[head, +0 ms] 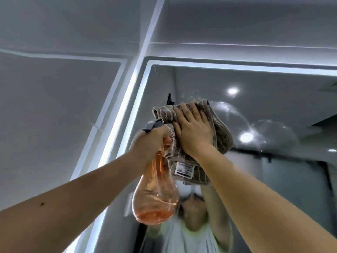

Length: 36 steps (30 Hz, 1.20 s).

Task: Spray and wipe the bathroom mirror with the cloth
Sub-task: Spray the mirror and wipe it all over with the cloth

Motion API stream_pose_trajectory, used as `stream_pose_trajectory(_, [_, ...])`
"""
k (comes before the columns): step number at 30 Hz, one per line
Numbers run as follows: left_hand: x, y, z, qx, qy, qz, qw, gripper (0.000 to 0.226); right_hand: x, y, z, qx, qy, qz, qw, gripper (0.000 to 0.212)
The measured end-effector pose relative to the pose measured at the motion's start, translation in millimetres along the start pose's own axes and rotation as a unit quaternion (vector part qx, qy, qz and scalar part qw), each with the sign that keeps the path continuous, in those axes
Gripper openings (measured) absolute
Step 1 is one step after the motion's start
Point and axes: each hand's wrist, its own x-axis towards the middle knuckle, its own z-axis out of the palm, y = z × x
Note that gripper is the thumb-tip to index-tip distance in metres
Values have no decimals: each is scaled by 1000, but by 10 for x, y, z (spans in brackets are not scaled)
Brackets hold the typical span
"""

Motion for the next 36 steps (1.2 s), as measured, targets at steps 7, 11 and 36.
stream_pose_trajectory(7, [-177, -35, 718, -29, -15, 18, 999, 13, -235, 587, -163, 5, -14, 1, 1000, 51])
stream_pose_trajectory(11, [-317, -102, 1334, -39, -37, 2, 999, 14, -502, 1224, -275, 2, -11, 12, 1000, 51])
stream_pose_trajectory(36, [-1079, -370, 4205, -18, -194, -45, 980, 21, -2351, 4260, -905, 5, -19, 235, 972, 50])
